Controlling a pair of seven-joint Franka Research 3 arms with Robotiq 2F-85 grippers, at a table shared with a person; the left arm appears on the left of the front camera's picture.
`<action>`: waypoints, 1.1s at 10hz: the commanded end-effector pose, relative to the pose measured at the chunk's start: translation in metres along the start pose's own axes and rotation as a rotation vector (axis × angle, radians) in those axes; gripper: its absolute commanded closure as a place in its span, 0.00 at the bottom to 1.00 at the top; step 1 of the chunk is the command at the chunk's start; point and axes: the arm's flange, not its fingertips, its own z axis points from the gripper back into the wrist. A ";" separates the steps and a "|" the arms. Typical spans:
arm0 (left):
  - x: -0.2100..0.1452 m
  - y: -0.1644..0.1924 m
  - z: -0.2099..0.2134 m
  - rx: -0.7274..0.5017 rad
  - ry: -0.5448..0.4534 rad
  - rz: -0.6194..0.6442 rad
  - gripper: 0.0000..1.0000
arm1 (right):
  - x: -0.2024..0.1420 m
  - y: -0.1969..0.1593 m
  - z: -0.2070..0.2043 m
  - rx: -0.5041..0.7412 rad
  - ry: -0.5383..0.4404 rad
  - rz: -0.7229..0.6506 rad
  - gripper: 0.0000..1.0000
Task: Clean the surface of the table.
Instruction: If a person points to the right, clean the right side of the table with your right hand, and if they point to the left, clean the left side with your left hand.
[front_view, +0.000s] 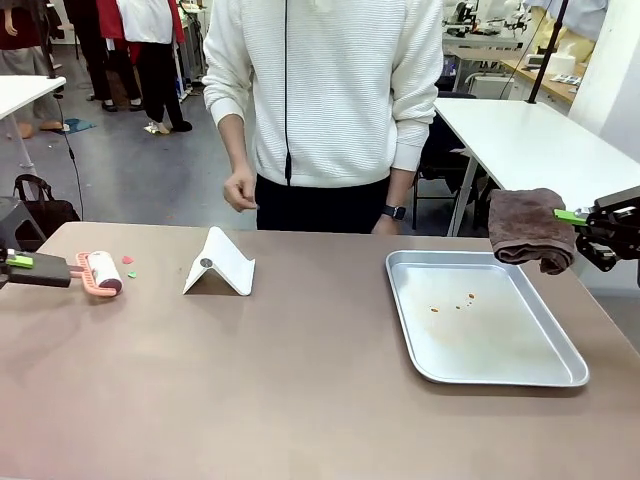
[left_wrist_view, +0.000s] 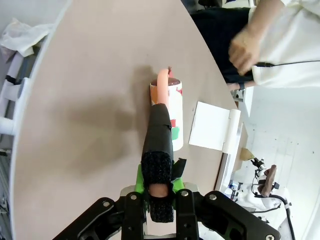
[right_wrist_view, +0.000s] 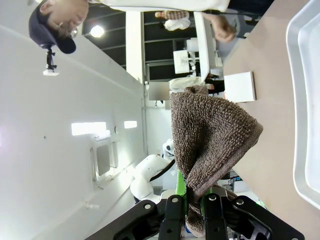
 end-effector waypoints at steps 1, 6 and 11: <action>-0.002 -0.003 -0.026 0.048 0.018 0.012 0.78 | -0.001 0.004 0.001 0.001 -0.003 -0.013 1.00; 0.026 -0.052 -0.072 0.011 0.092 0.009 0.78 | -0.001 0.004 0.001 0.001 -0.003 -0.013 1.00; 0.029 -0.076 -0.054 -0.094 0.062 -0.046 0.78 | -0.001 0.004 0.001 0.001 -0.003 -0.013 1.00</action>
